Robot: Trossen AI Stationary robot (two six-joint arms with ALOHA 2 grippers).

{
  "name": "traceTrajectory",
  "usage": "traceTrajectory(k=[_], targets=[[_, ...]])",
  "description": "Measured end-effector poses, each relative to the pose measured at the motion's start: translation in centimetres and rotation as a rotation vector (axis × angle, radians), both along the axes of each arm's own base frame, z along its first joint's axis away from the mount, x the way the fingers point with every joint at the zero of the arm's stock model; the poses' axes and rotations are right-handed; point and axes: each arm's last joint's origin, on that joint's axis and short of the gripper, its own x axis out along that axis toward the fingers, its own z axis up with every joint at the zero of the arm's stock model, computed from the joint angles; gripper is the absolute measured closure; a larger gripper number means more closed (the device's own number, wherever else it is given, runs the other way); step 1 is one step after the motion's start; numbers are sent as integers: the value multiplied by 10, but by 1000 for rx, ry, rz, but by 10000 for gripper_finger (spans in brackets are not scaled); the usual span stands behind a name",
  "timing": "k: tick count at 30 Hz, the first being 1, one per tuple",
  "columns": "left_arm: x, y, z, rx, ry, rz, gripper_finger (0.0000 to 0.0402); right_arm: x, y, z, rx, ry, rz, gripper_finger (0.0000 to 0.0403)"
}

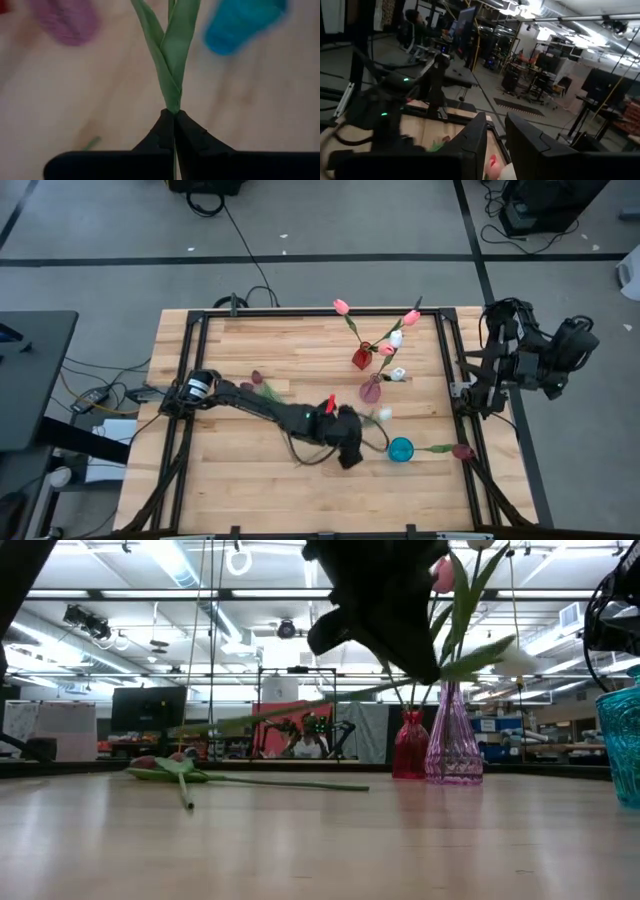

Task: Sort flowers into vase by color
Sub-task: Put the white tulip into the pink vase

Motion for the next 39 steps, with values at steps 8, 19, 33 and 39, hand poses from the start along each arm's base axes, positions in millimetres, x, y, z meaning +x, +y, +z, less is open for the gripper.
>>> traceTrajectory(k=[8, 19, 33, 39], targets=[[13, -38, 22, 172, -284, -327, 397, -8, -30, 5, 105, -26, 19, 337], [34, -10, 50, 442, -528, -231, 397, -17, -67, 4, 204, -50, 20, 352], [42, 50, 87, 564, -703, -536, 397, -17, -67, 3, 175, -43, 13, 353], [32, 51, 112, 633, -813, -706, 397, -17, -67, 4, 176, -59, 27, 353]])
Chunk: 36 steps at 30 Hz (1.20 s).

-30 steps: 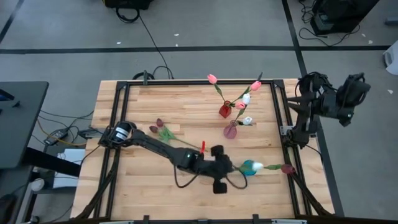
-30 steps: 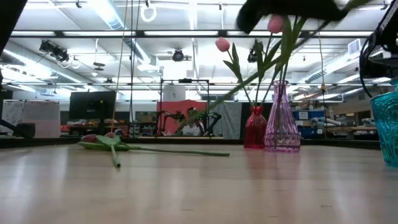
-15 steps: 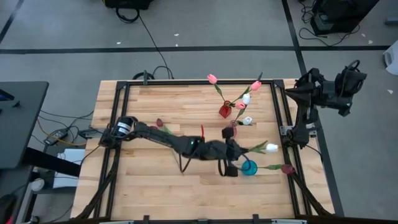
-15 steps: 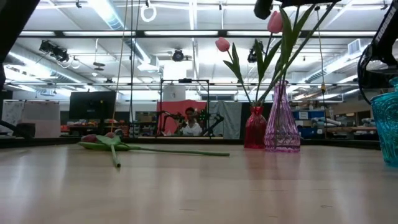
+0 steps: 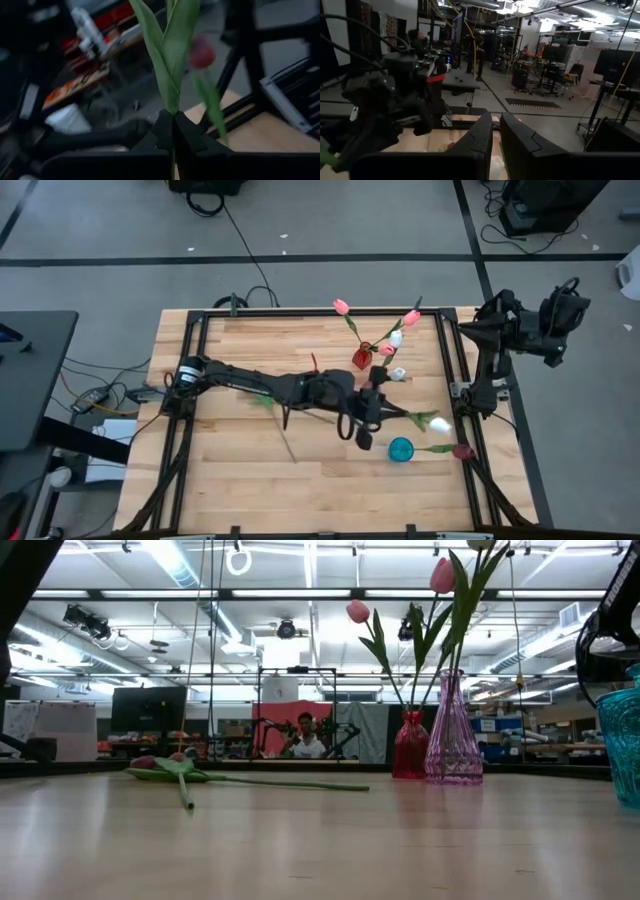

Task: Sort flowers into vase by color
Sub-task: Put the white tulip into the pink vase

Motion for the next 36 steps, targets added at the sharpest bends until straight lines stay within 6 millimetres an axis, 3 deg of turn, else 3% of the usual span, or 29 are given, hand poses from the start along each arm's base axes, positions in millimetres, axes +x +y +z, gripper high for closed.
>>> traceTrajectory(k=[10, 13, 18, 24, 29, 36], targets=[[-6, 0, -10, 23, -1, -30, 397, 0, -1, 1, 16, -6, 0, 353], [-17, 2, -12, -5, -55, -33, 397, 0, -1, 1, 16, -5, -1, 353], [-44, 9, -36, -41, -136, -35, 397, 0, -1, 1, 15, -4, -1, 353], [-73, 33, -40, -85, -367, 38, 397, 0, 0, 1, 15, -17, 11, 353], [-80, 50, -39, -209, -486, 8, 397, 0, 0, 2, 47, -36, 24, 353], [-80, 52, -41, -247, -575, -6, 397, 0, 0, 2, 42, -36, 24, 353]])
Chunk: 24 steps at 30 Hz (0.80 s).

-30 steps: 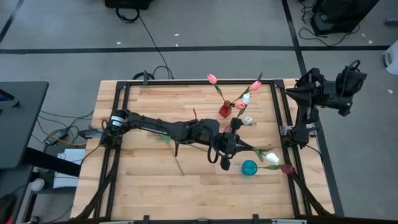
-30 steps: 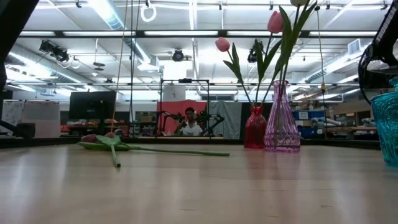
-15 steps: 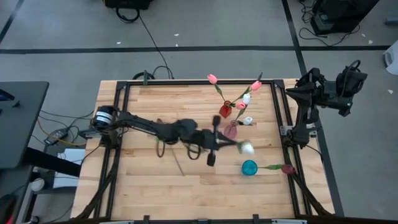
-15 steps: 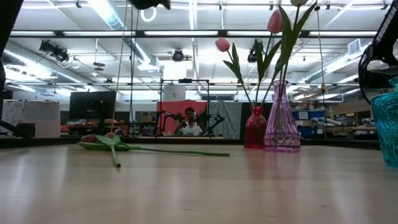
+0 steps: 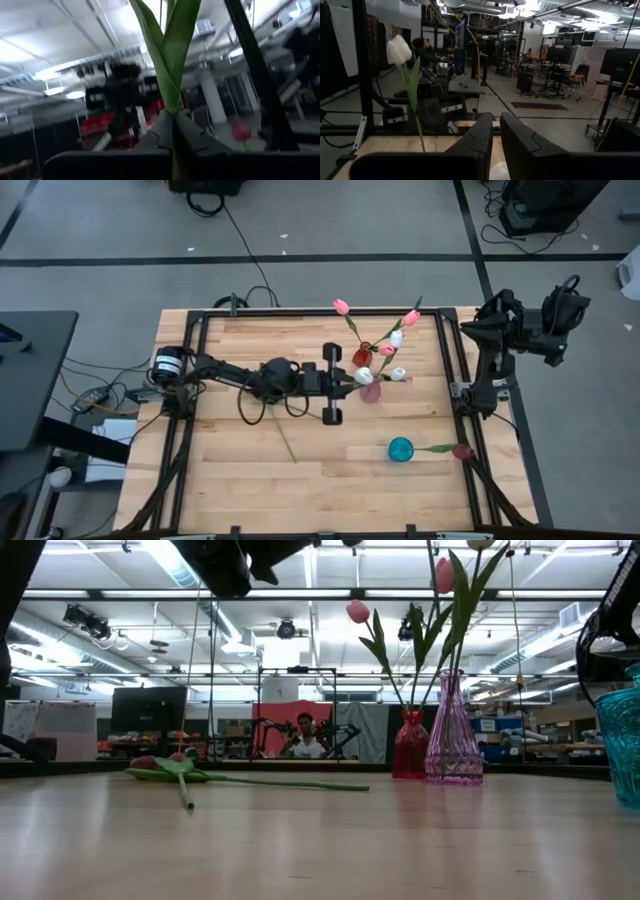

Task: Sort flowers into vase by color
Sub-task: Put the white tulip into the pink vase

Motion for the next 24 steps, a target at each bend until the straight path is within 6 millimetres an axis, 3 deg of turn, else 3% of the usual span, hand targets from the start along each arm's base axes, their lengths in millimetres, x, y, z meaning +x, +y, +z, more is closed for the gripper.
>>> traceTrajectory(k=[7, 13, 24], targets=[[6, 5, -6, 0, -51, 38, 397, 0, 0, 0, -16, -6, 6, 353], [19, 10, -29, -18, -91, 156, 397, 0, 1, 1, -16, -16, 16, 353], [21, 24, -31, -49, -70, 198, 397, 0, 0, 0, -15, -5, 6, 353]])
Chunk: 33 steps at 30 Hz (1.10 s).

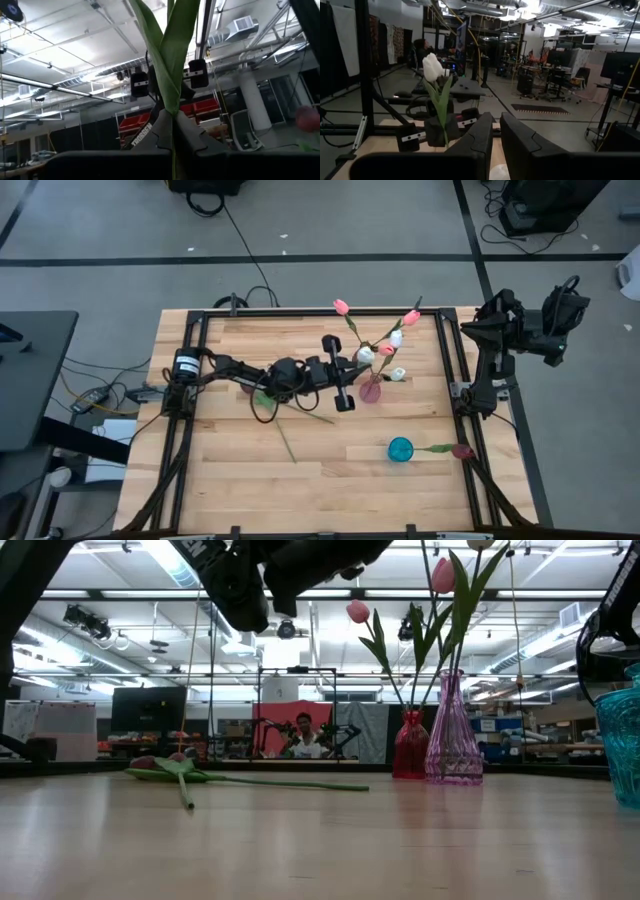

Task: Sort flowers into vase by color
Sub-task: Put the white tulip into the pink vase

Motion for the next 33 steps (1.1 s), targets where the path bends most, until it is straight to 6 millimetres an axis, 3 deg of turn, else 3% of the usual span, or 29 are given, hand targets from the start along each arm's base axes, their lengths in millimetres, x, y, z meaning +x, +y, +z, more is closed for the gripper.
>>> traceTrajectory(k=[14, 23, 29, 33], targets=[[15, 10, -22, -68, -5, 4, 397, 0, 0, 0, 1, -5, 5, 353], [22, 10, -34, -93, 135, 34, 393, 0, 0, 0, 9, -3, 2, 353], [27, 12, -44, -118, 252, 78, 363, 0, 0, -1, 20, 12, -12, 353], [28, 13, -47, -131, 309, 90, 310, 0, 0, -1, 20, 11, -12, 353]])
